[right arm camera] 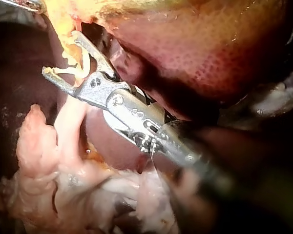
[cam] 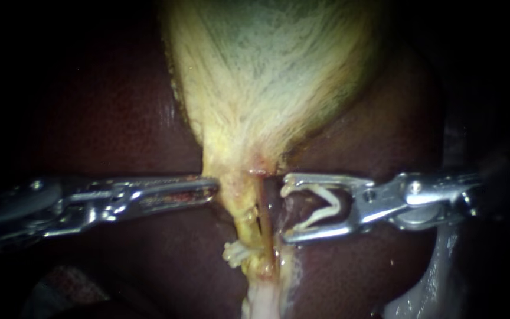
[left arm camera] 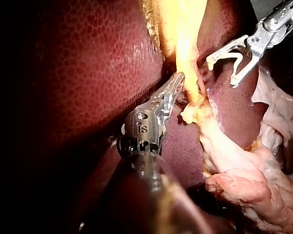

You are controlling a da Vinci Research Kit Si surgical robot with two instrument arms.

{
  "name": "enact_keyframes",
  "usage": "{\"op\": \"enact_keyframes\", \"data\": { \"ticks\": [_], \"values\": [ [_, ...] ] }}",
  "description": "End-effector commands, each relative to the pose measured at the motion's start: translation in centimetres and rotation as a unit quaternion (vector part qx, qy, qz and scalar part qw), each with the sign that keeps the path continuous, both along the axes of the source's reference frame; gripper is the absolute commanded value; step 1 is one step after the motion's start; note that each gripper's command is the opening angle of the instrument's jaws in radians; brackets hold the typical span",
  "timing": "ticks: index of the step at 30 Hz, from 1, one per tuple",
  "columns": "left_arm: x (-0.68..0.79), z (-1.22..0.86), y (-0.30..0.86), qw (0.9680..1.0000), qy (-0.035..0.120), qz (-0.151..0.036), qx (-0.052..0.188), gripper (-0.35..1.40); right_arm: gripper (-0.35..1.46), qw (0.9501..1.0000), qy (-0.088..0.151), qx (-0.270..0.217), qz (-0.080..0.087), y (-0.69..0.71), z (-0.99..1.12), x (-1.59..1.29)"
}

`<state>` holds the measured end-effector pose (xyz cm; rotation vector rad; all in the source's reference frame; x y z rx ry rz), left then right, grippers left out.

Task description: Clipping third clip left tube

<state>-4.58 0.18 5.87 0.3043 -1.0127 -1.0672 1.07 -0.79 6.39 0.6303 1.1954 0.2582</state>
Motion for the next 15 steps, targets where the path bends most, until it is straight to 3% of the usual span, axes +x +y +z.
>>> {"op": "enact_keyframes", "data": {
  "ticks": [1,8,15],
  "values": [
    [0.00,-0.02,-0.01,1.0000,0.000,-0.001,0.000,-0.35,0.58,1.0000,-0.001,0.004,-0.001,-0.03,0.04,0.03],
    [-0.02,-0.16,-0.07,1.0000,0.002,-0.004,0.001,-0.35,0.56,0.9996,-0.009,0.028,0.000,-0.17,0.37,0.18],
    [-0.03,-0.20,-0.08,1.0000,0.002,-0.004,0.001,-0.35,0.56,0.9995,-0.012,0.029,0.000,-0.13,0.63,0.19]
  ]
}}
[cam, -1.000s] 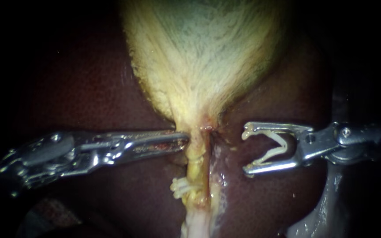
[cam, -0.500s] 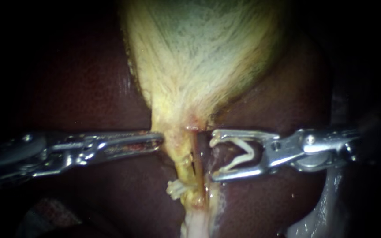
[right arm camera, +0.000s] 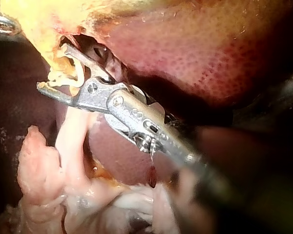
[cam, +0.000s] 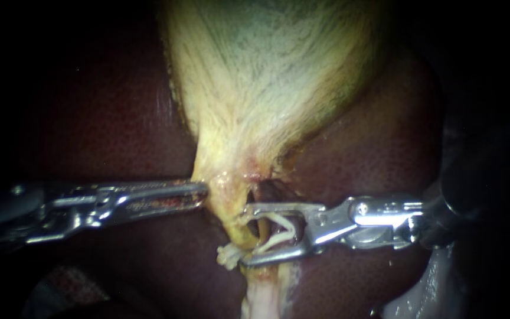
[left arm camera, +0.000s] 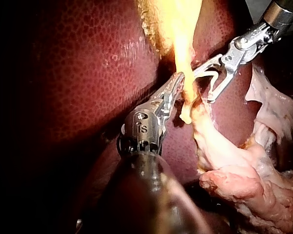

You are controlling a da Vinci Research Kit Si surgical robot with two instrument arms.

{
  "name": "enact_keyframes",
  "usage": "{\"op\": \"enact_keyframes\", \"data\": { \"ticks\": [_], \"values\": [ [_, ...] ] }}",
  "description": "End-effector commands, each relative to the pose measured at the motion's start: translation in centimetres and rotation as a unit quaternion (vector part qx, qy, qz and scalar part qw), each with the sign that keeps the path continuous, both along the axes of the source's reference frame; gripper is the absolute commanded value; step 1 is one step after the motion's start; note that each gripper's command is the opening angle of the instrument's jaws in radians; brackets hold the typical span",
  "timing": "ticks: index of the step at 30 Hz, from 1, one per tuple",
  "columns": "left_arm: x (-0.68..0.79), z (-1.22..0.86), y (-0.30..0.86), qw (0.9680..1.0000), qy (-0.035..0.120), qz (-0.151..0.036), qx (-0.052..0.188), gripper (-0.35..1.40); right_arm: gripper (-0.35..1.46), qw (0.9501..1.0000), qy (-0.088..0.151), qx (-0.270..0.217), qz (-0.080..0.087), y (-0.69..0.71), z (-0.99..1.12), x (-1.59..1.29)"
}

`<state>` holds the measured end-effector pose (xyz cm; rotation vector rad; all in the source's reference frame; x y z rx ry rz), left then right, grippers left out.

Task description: Clipping third clip left tube

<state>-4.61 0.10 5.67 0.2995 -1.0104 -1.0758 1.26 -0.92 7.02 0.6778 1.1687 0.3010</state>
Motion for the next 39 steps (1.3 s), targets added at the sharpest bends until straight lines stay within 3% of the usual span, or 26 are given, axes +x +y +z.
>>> {"op": "enact_keyframes", "data": {
  "ticks": [1,7,13,16,20,27,34,39],
  "values": [
    [0.00,0.00,0.00,1.0000,0.000,0.000,0.000,-0.35,0.56,1.0000,-0.002,-0.001,-0.001,0.01,0.02,0.00],
    [-0.02,-0.05,-0.02,1.0000,0.000,-0.002,-0.001,-0.35,0.55,0.9997,-0.021,-0.006,-0.010,0.00,0.15,0.06],
    [-0.05,-0.04,-0.01,1.0000,0.000,-0.003,-0.001,-0.35,0.55,0.9997,-0.021,-0.001,-0.014,-0.15,0.19,0.27],
    [-0.05,-0.03,-0.01,1.0000,0.000,-0.003,-0.001,-0.35,0.54,0.9991,-0.012,0.013,-0.039,-0.23,0.13,0.33],
    [-0.07,0.00,0.01,1.0000,0.000,-0.003,-0.001,-0.35,0.53,0.9982,-0.002,0.021,-0.057,-0.27,0.02,0.40],
    [-0.09,0.02,0.02,1.0000,0.000,-0.003,-0.001,-0.35,0.53,0.9989,0.010,0.020,-0.042,-0.12,-0.10,0.49],
    [-0.11,0.03,0.02,1.0000,0.002,-0.004,-0.002,-0.35,0.50,0.9995,0.003,0.026,-0.018,0.21,-0.29,0.47],
    [-0.13,0.04,0.01,1.0000,0.000,-0.003,-0.001,-0.35,0.46,0.9986,-0.011,0.052,-0.001,0.34,-0.38,0.45]
  ]
}}
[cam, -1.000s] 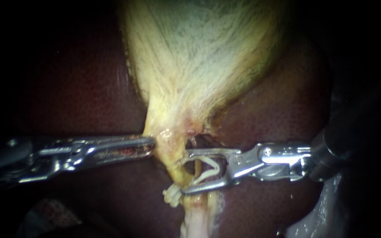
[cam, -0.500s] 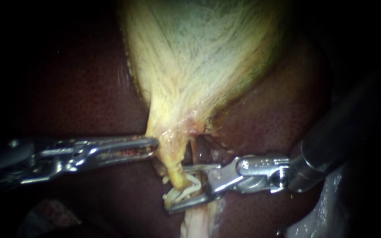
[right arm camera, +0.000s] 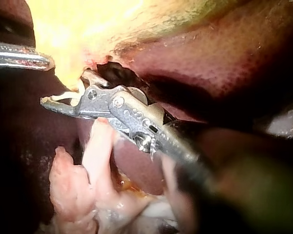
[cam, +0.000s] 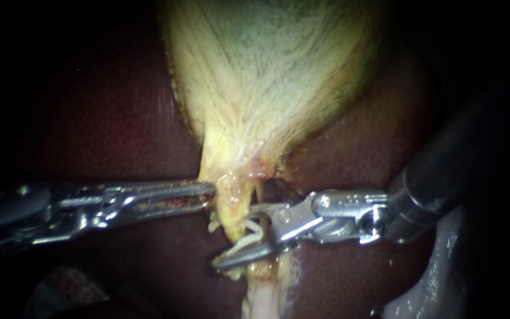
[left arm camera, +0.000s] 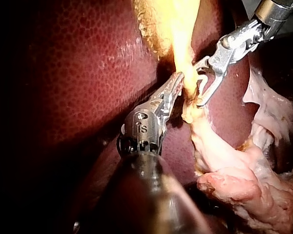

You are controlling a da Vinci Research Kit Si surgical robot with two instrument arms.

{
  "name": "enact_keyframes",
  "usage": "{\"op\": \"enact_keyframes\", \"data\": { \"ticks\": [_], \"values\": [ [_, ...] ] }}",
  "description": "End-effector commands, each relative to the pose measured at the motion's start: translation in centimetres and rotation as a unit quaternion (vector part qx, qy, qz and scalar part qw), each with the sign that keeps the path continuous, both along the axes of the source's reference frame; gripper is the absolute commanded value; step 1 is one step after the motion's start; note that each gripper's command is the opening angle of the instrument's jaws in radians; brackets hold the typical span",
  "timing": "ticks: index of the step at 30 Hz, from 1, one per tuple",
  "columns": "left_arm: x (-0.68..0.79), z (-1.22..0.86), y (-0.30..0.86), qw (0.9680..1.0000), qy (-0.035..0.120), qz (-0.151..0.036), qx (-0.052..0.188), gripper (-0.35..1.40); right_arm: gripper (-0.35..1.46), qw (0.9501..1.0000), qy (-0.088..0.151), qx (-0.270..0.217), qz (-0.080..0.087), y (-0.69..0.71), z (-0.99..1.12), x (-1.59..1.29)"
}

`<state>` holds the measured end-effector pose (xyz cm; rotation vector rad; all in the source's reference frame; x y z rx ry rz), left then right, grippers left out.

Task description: Clipping third clip left tube

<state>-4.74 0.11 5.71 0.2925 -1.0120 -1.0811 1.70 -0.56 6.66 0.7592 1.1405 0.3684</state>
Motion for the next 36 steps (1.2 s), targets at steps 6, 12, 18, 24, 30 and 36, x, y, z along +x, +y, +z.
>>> {"op": "enact_keyframes", "data": {
  "ticks": [6,12,18,24,30,36],
  "values": [
    [-0.01,0.00,0.00,1.0000,0.000,0.000,0.000,-0.35,0.42,0.9966,-0.029,0.075,0.019,-0.02,-0.02,0.02],
    [-0.02,0.01,-0.01,1.0000,-0.001,0.001,0.000,-0.35,0.12,0.9923,-0.043,0.113,0.028,-0.01,-0.02,0.03],
    [-0.03,0.01,-0.01,1.0000,-0.001,0.001,0.000,-0.35,-0.35,0.9907,-0.047,0.124,0.031,0.01,-0.03,-0.01],
    [-0.03,0.02,-0.01,1.0000,-0.001,0.001,0.000,-0.35,-0.35,0.9890,-0.049,0.135,0.033,0.00,-0.02,-0.02],
    [-0.03,0.02,-0.01,1.0000,-0.001,0.001,0.000,-0.35,-0.35,0.9887,-0.052,0.137,0.033,-0.01,-0.01,-0.03],
    [-0.04,0.02,-0.01,1.0000,-0.001,0.001,0.000,-0.35,-0.35,0.9887,-0.053,0.136,0.032,-0.02,-0.01,-0.03]
  ]
}}
